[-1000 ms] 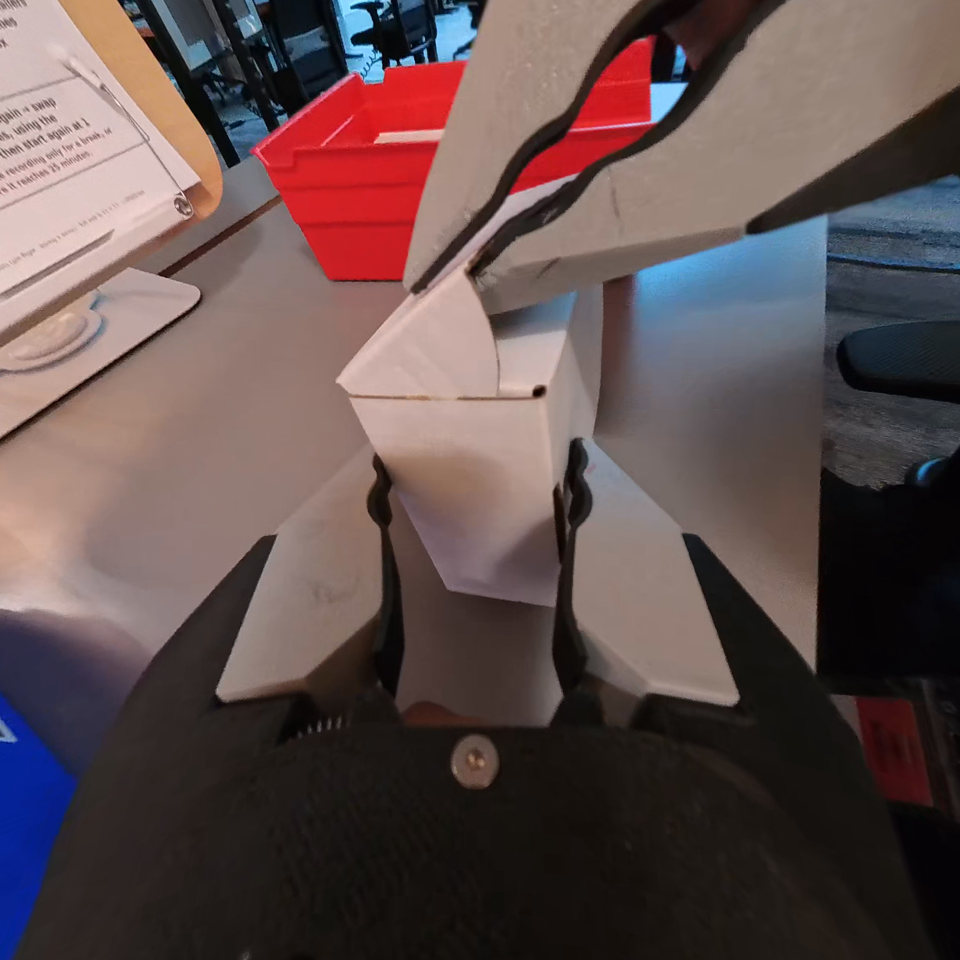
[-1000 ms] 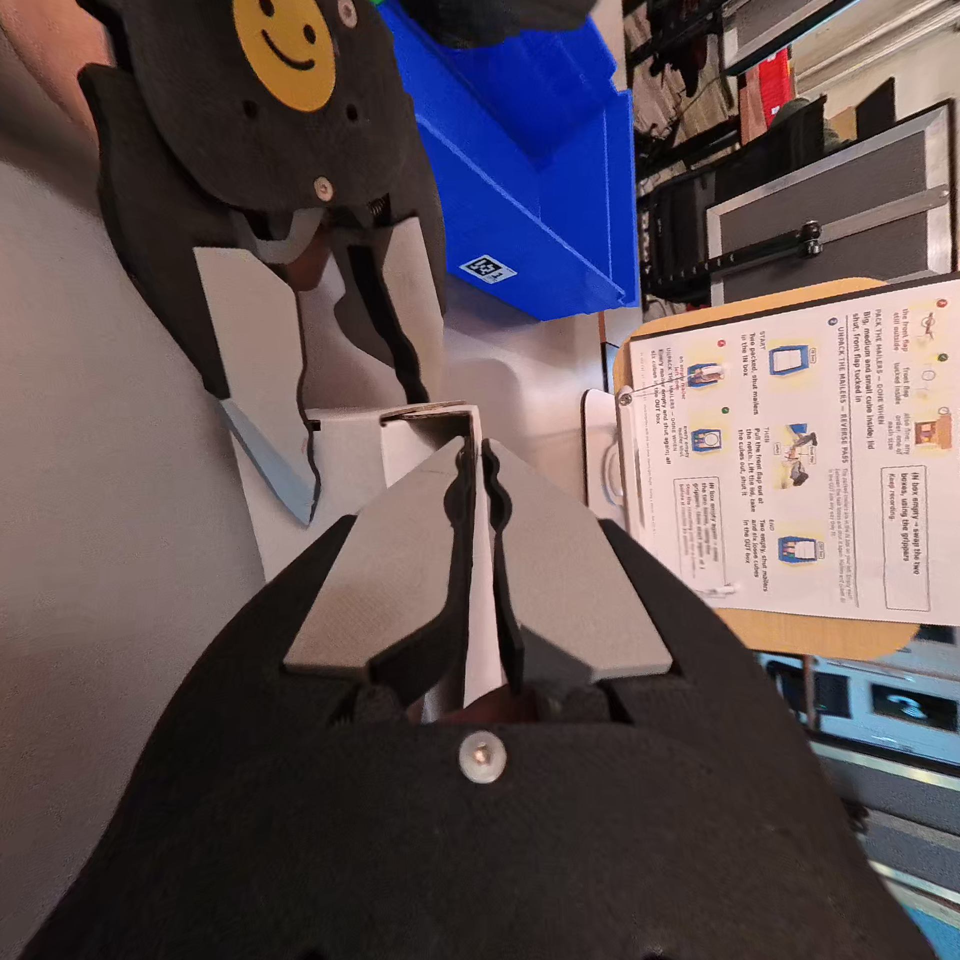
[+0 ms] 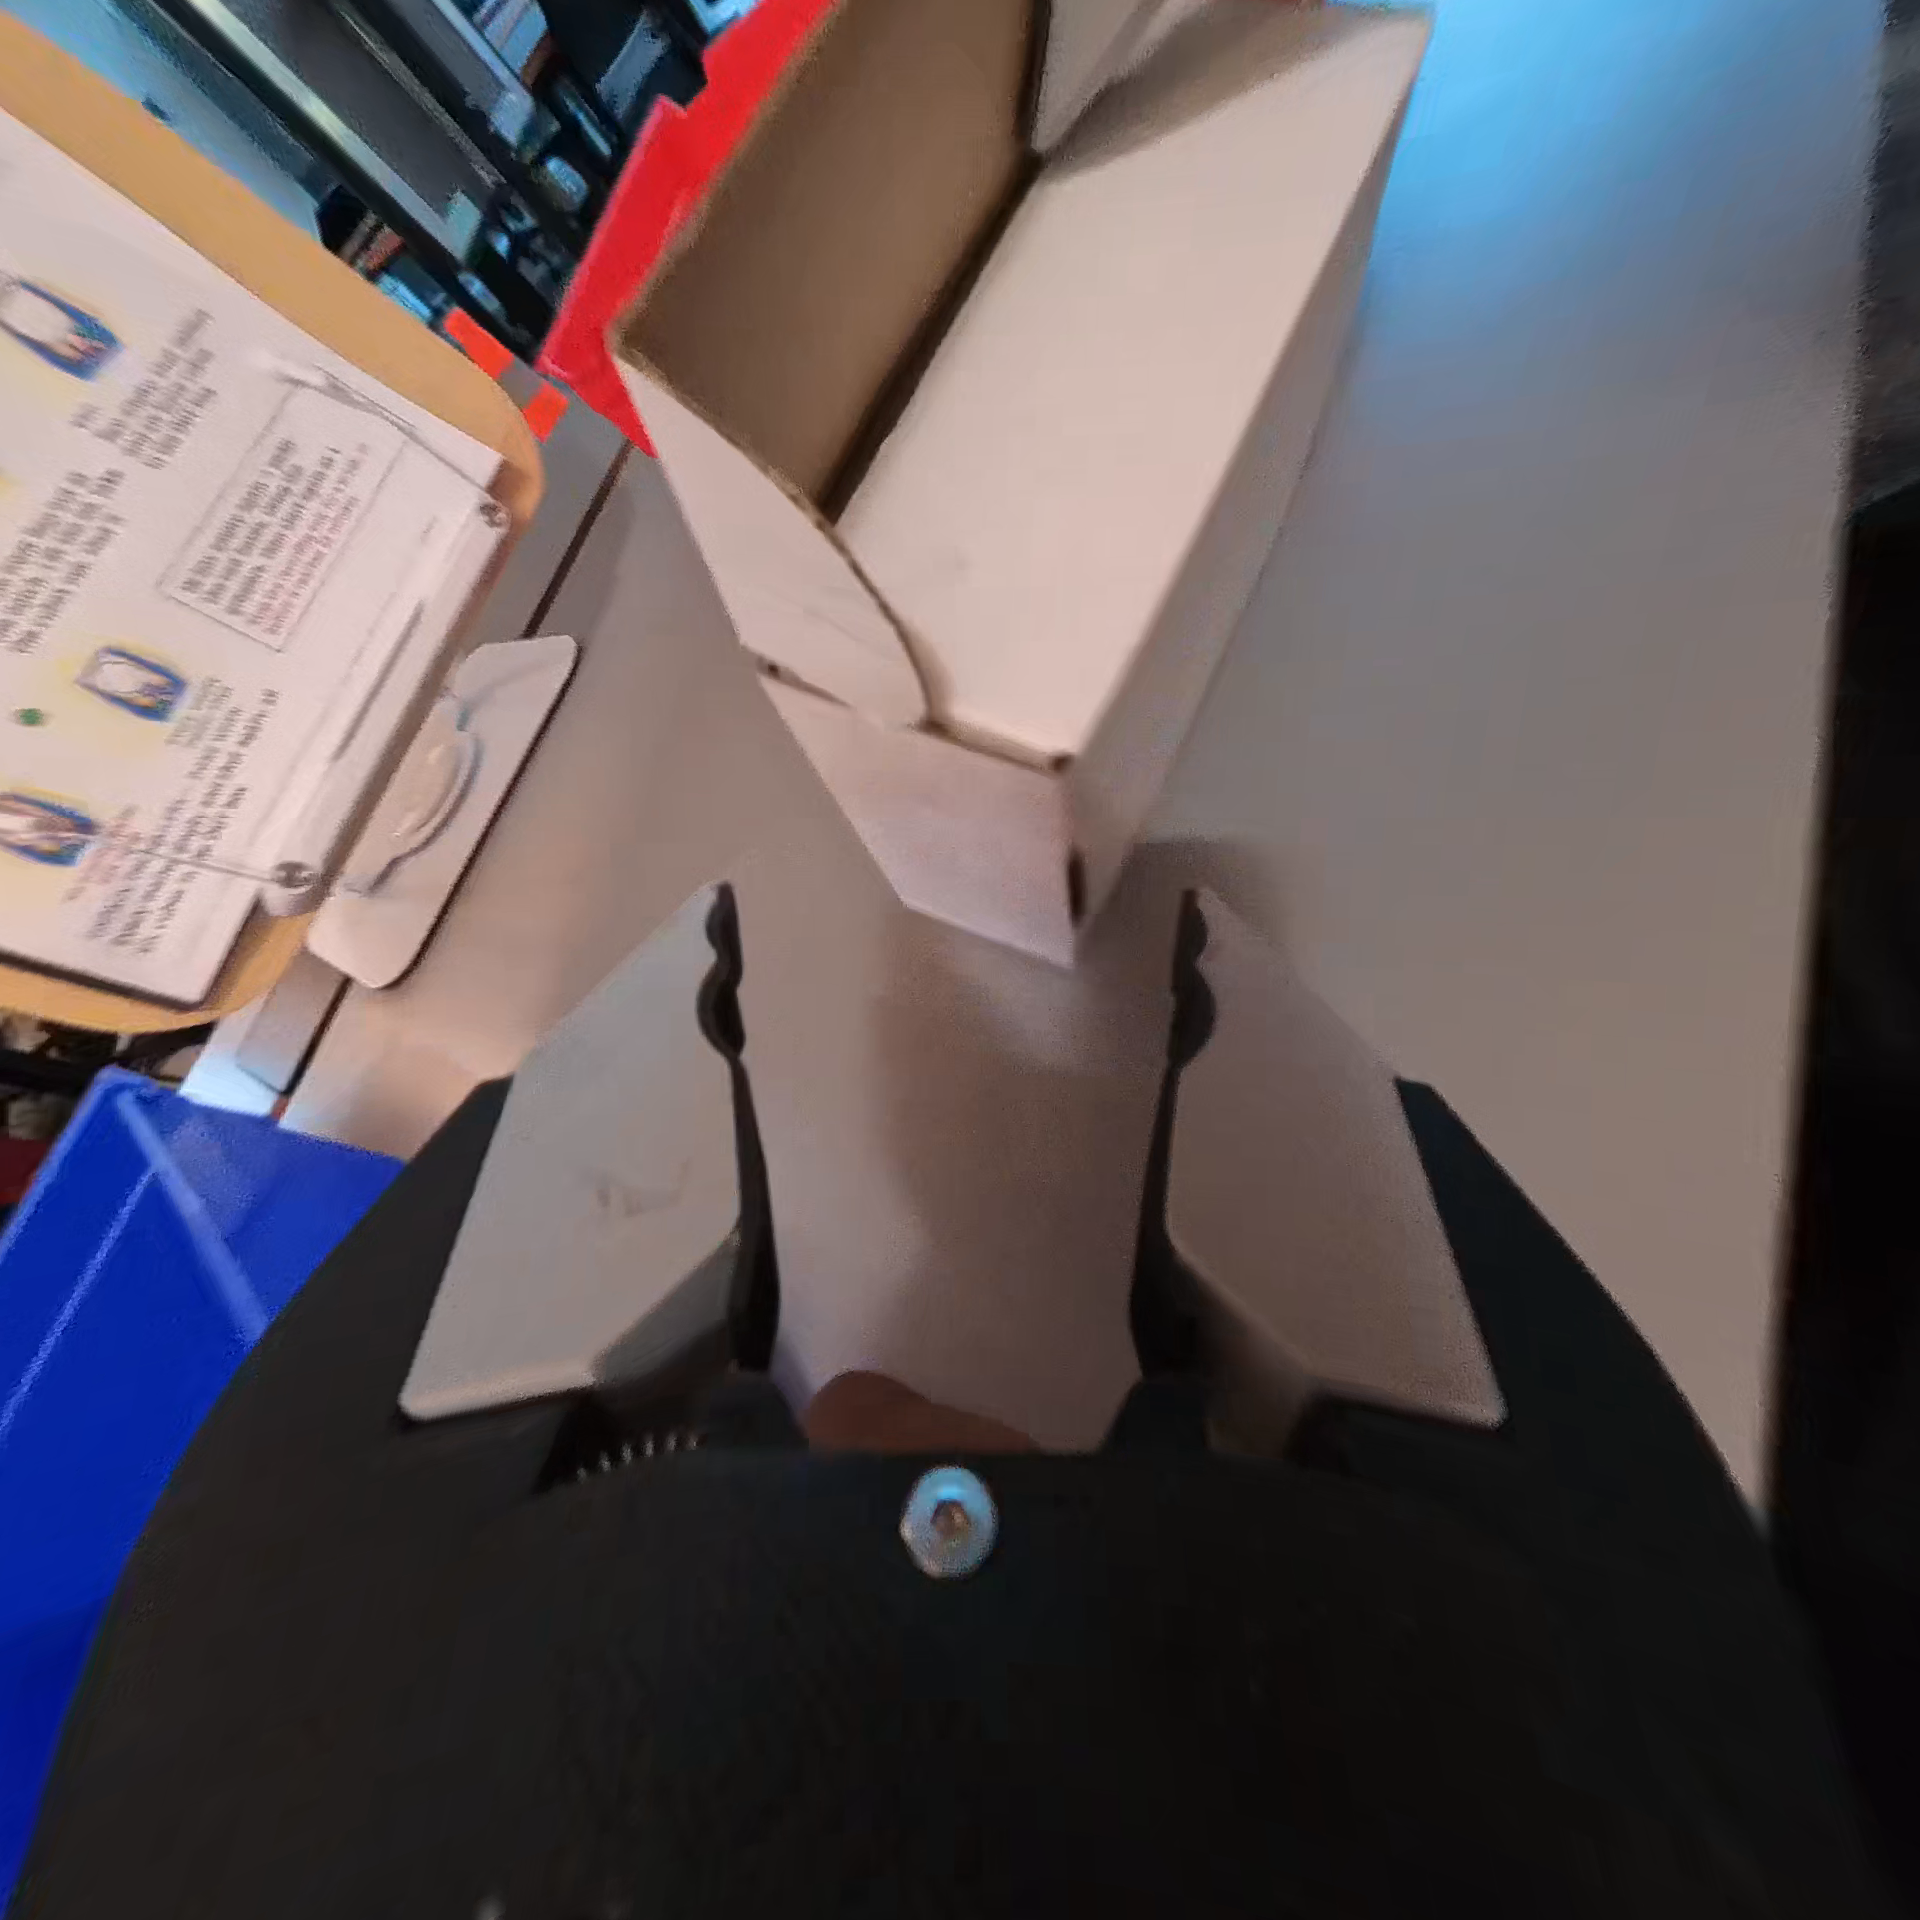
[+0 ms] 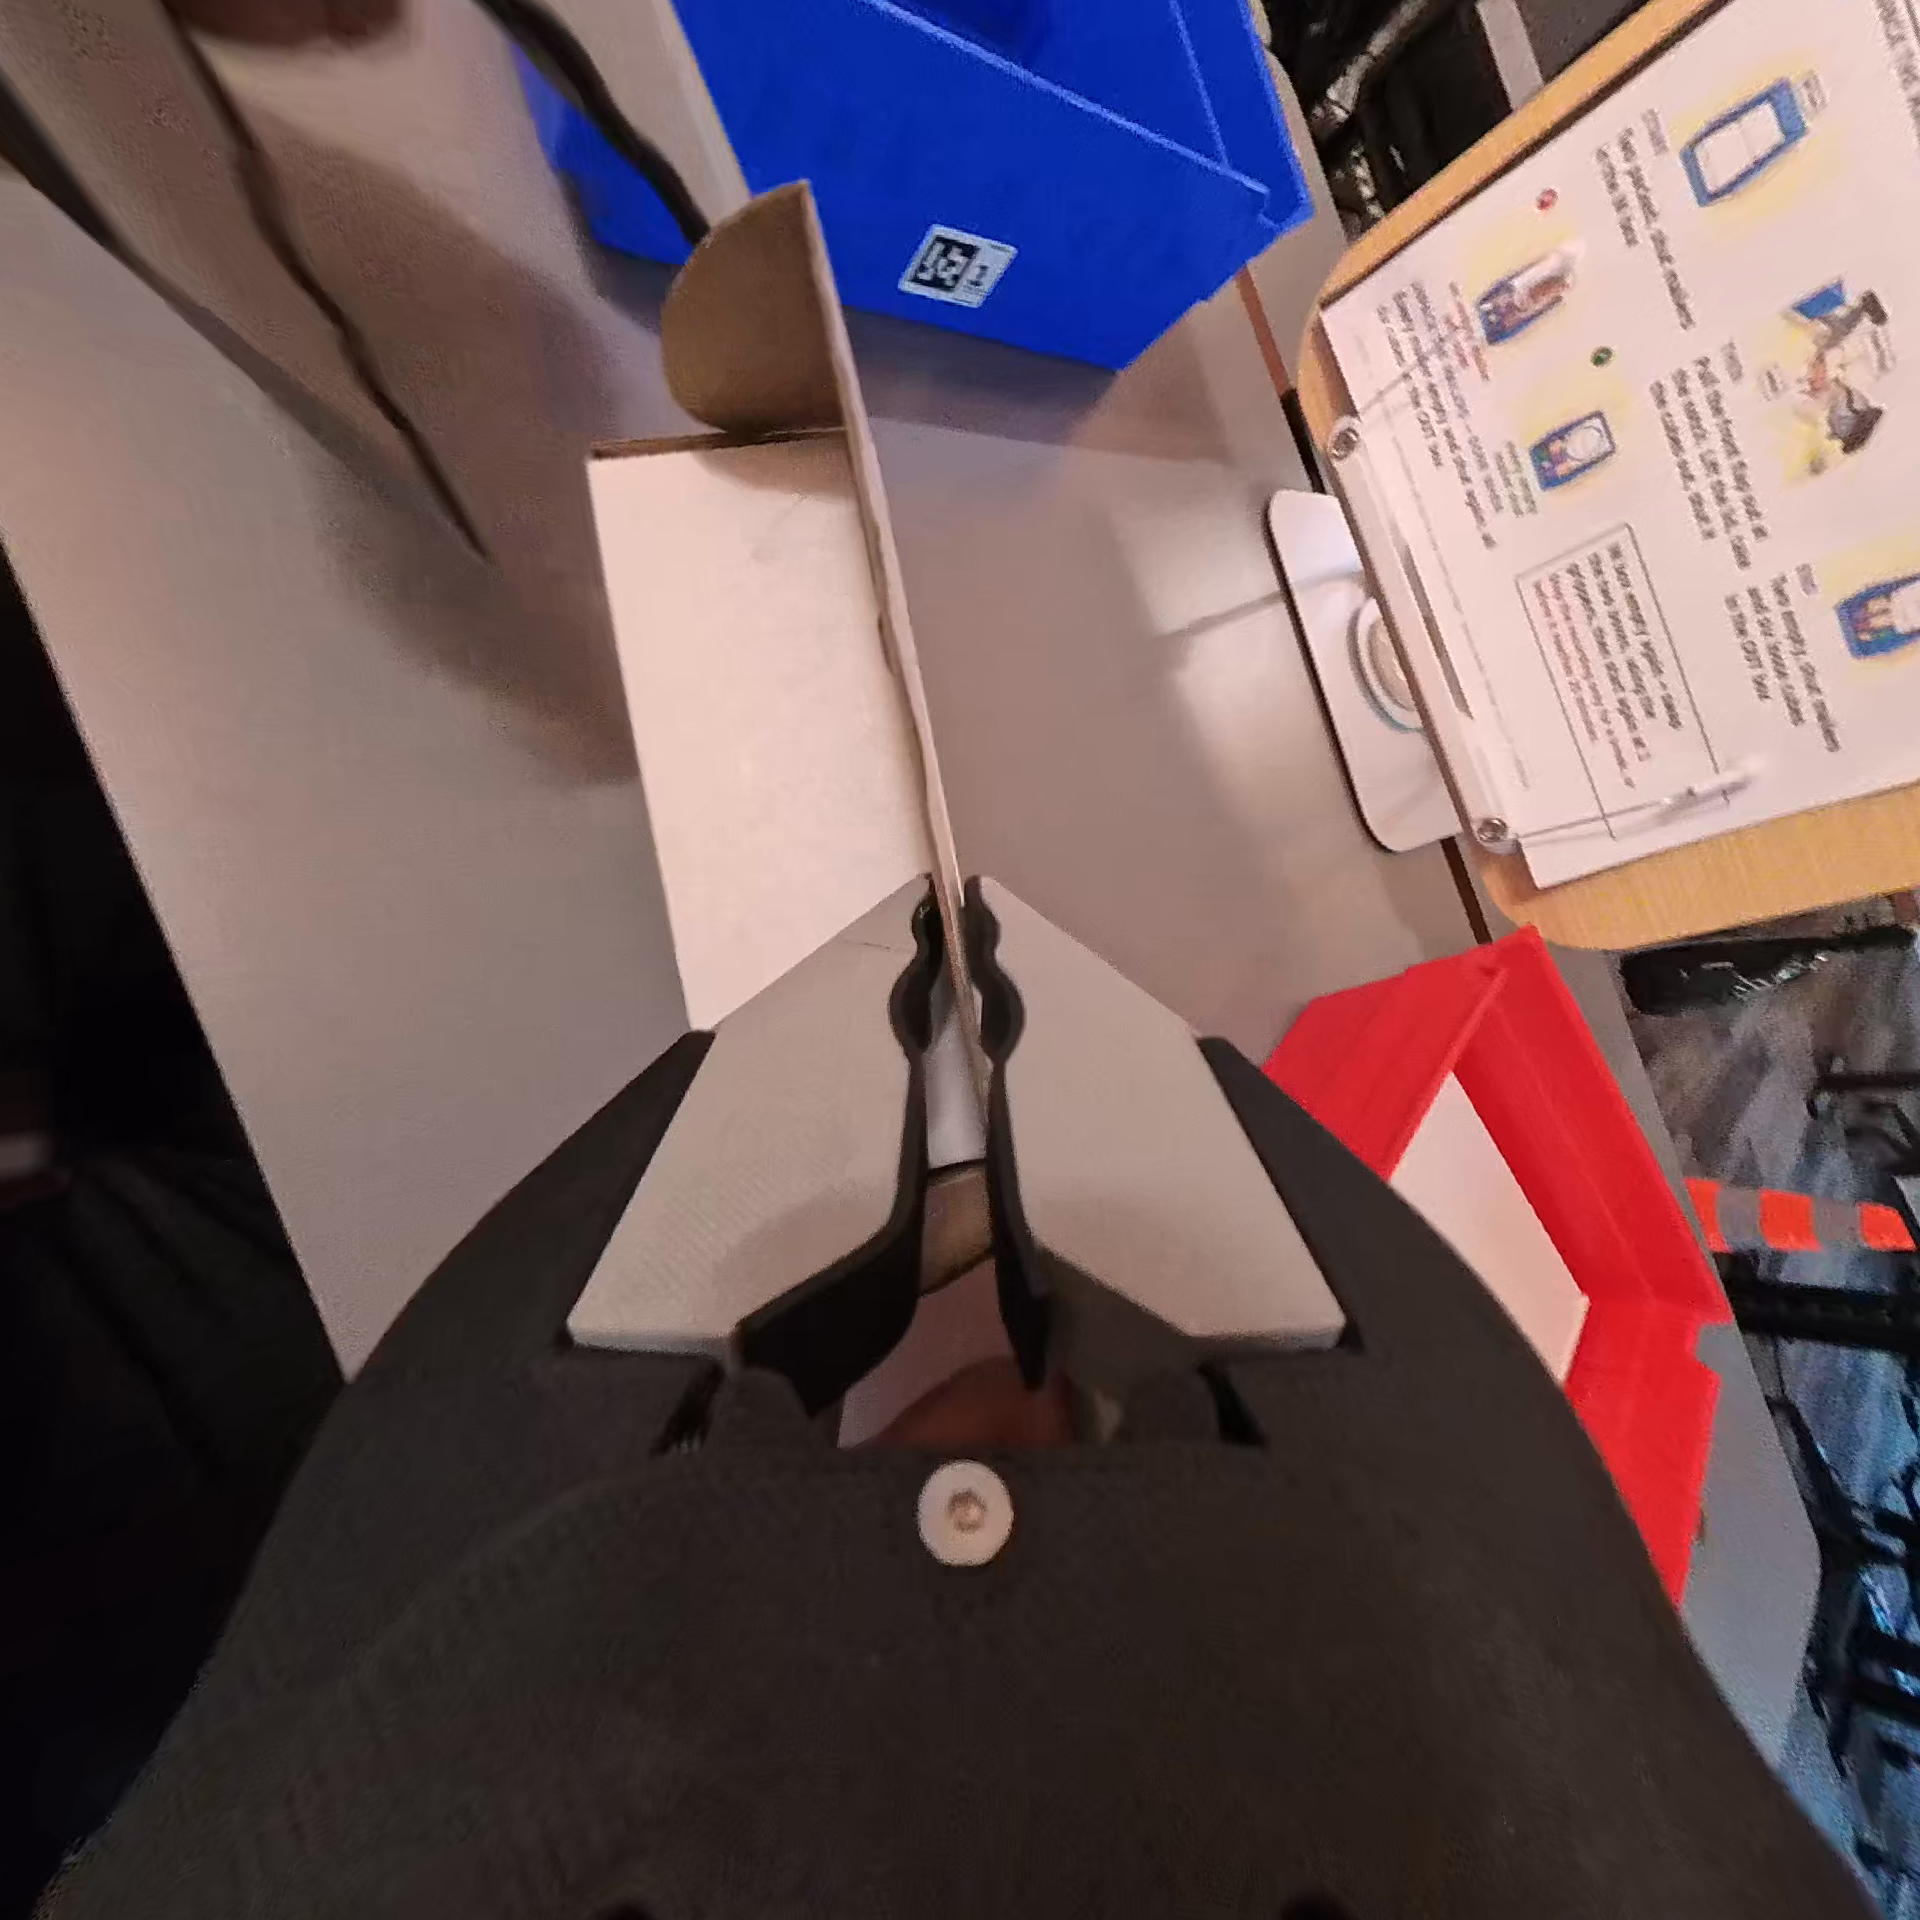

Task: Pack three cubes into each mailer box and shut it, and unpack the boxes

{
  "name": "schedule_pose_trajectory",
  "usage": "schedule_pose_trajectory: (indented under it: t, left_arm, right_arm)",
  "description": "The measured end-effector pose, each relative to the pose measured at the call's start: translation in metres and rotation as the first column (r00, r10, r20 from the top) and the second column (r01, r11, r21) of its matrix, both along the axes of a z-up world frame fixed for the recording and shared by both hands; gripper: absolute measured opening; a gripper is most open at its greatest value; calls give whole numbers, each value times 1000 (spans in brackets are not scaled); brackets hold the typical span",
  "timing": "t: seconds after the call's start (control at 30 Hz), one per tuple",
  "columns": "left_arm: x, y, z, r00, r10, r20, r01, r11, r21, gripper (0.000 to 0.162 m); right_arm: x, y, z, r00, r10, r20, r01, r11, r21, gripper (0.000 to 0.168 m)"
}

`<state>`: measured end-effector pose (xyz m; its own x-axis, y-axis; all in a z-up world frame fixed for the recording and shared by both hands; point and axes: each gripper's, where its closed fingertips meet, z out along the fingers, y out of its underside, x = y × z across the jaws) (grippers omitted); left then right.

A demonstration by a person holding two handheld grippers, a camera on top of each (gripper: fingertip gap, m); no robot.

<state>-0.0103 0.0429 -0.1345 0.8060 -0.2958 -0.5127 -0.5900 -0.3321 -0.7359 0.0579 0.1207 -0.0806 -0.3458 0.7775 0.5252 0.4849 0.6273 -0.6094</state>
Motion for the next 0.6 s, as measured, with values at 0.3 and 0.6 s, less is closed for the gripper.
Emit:
schedule_pose_trajectory:
  t: [0.3, 0.6]
  left_arm:
    - [80, -35, 73, 987, -157, -20, 158, 976, 150, 24]
    - [82, 9, 32, 988, -18, -153, 23, 999, 34, 33]
  right_arm:
    - [0, -18, 3, 1000, -1, 1, 1, 995, -103, 0]
    - [6, -45, 18, 996, 83, -9, -83, 978, -190, 0]
